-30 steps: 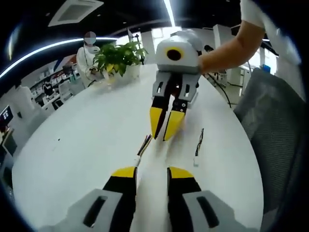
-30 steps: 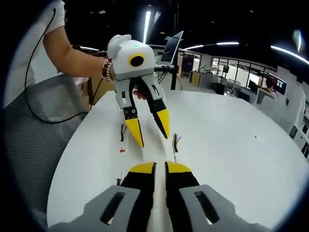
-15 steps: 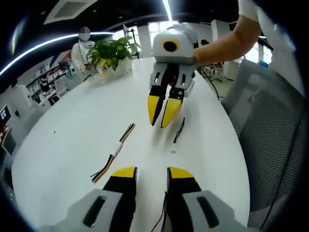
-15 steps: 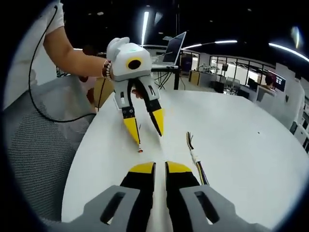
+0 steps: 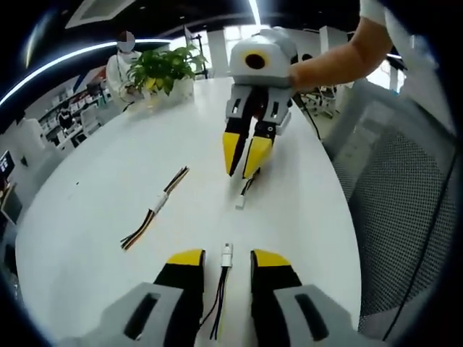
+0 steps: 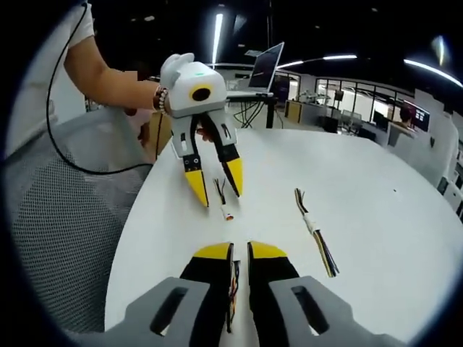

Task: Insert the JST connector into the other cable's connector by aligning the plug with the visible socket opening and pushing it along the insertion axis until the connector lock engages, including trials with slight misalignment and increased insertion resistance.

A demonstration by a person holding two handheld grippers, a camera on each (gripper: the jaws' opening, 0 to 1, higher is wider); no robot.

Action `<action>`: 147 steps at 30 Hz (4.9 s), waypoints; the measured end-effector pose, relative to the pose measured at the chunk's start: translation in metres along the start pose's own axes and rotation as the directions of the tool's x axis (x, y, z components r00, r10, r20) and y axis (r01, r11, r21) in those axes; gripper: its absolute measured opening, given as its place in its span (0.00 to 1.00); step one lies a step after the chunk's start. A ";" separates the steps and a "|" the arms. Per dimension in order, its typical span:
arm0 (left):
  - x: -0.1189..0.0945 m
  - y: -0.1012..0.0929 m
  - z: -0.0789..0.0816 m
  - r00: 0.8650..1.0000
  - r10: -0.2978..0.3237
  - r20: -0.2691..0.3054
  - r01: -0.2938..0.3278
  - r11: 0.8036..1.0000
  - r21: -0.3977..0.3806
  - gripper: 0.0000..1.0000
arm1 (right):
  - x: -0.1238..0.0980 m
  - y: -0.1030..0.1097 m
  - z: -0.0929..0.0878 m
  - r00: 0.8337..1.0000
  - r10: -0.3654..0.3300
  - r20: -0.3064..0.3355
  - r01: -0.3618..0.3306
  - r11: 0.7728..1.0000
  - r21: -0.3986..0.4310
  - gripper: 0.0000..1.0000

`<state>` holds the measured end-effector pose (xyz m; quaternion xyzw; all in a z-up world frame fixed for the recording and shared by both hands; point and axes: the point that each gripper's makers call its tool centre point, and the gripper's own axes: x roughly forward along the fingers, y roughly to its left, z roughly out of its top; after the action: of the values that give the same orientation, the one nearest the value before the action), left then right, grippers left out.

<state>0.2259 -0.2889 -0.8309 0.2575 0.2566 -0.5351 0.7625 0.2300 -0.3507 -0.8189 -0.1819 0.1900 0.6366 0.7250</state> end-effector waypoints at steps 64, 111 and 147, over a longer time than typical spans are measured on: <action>0.020 -0.008 0.016 1.000 -0.017 -0.007 0.018 0.989 0.146 0.00 | 0.025 0.011 0.001 0.996 0.046 -0.075 -0.048 0.999 -0.022 0.03; 0.027 -0.012 0.013 0.995 0.009 -0.095 0.015 0.967 0.254 0.00 | 0.039 0.014 -0.008 0.961 0.065 -0.268 -0.077 0.997 -0.031 0.03; 0.025 -0.006 0.018 0.999 0.007 -0.040 0.000 0.986 0.167 0.00 | 0.035 0.012 0.001 0.978 0.069 -0.196 -0.073 0.997 -0.010 0.03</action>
<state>0.2293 -0.3198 -0.8352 0.3317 0.2259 -0.5480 0.7340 0.2227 -0.3192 -0.8363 -0.2428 0.2614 0.6426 0.6780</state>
